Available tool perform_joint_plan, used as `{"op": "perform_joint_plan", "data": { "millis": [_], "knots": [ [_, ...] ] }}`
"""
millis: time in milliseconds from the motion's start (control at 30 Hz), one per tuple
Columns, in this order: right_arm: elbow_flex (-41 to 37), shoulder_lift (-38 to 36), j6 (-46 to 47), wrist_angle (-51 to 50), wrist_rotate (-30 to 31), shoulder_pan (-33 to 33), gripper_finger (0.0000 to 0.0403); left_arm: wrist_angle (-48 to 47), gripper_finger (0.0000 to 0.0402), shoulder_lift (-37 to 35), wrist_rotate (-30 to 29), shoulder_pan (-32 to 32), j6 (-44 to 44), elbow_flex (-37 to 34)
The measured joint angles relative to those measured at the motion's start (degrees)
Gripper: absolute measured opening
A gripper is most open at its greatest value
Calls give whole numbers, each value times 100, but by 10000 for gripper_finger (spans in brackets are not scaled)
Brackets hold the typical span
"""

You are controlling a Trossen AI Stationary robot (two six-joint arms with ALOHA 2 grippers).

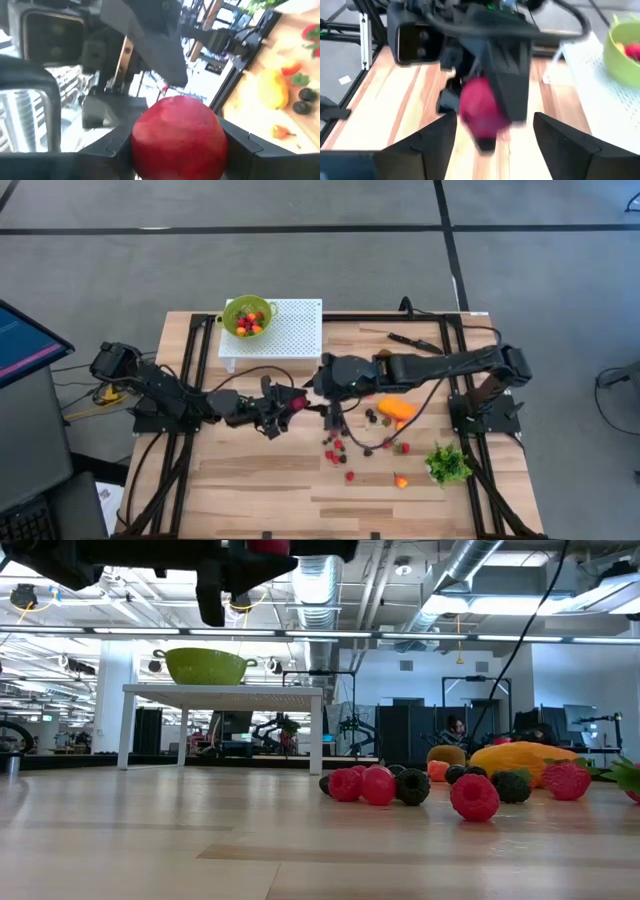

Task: Pick & Place Fruit
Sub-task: Put the pomegranate into the green strainer bowl on the shelf

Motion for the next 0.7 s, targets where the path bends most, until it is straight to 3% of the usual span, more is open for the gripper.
{"op": "perform_joint_plan", "data": {
  "millis": [167,333,467,700],
  "knots": [
    [-16,-399,501,-1027,126,-232,265,83,207,-17,-646,237,-284,0],
    [-209,-567,797,-1551,331,-570,265,171,198,-194,-1426,936,-873,2],
    [-333,-568,938,-1652,331,-836,265,163,186,-505,-1637,1678,-1306,3],
    [-706,-557,993,-1500,329,-1095,265,-284,208,-1081,-2186,2867,-2089,7]
  ]
}}
